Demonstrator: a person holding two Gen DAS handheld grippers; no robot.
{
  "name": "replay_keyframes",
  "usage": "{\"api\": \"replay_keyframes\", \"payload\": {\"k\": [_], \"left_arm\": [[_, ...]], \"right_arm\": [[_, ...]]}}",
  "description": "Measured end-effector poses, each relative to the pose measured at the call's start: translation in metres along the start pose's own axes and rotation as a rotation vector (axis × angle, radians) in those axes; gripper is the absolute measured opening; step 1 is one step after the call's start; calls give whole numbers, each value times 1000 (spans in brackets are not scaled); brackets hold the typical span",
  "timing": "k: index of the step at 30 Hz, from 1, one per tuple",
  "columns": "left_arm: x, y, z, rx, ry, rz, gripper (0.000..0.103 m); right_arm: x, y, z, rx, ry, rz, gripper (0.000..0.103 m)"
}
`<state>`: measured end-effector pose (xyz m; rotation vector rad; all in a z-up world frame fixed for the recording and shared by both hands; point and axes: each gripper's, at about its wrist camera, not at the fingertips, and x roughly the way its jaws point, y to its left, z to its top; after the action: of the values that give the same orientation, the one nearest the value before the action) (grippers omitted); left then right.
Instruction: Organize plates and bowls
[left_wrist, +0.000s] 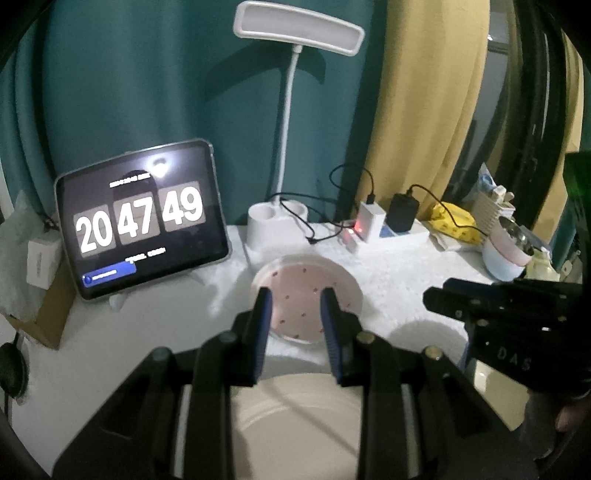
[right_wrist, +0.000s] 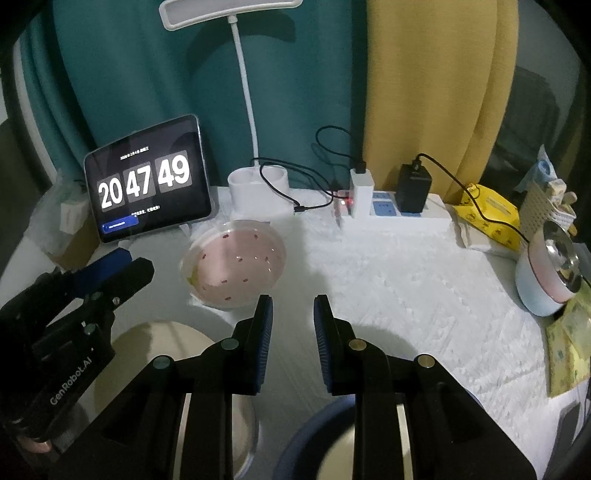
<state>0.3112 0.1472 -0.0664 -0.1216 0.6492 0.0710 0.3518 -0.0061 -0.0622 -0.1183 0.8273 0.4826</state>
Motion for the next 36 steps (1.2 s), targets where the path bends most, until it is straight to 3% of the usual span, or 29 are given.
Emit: {"api": "replay_keyframes", "payload": {"k": [19, 23, 28, 30, 36], "left_arm": [[65, 36, 8, -94, 120, -31, 28], [83, 35, 5, -111, 175, -28, 28], [94, 38, 1, -125, 211, -10, 29], [99, 41, 0, -139, 234, 3, 29], [110, 44, -4, -144, 273, 10, 29]], "right_arm": [[67, 5, 23, 118, 107, 34, 24], [85, 5, 24, 166, 137, 32, 31], [99, 9, 25, 168, 161, 8, 32], [104, 7, 25, 186, 173, -9, 38], [124, 6, 21, 238, 233, -19, 40]]}}
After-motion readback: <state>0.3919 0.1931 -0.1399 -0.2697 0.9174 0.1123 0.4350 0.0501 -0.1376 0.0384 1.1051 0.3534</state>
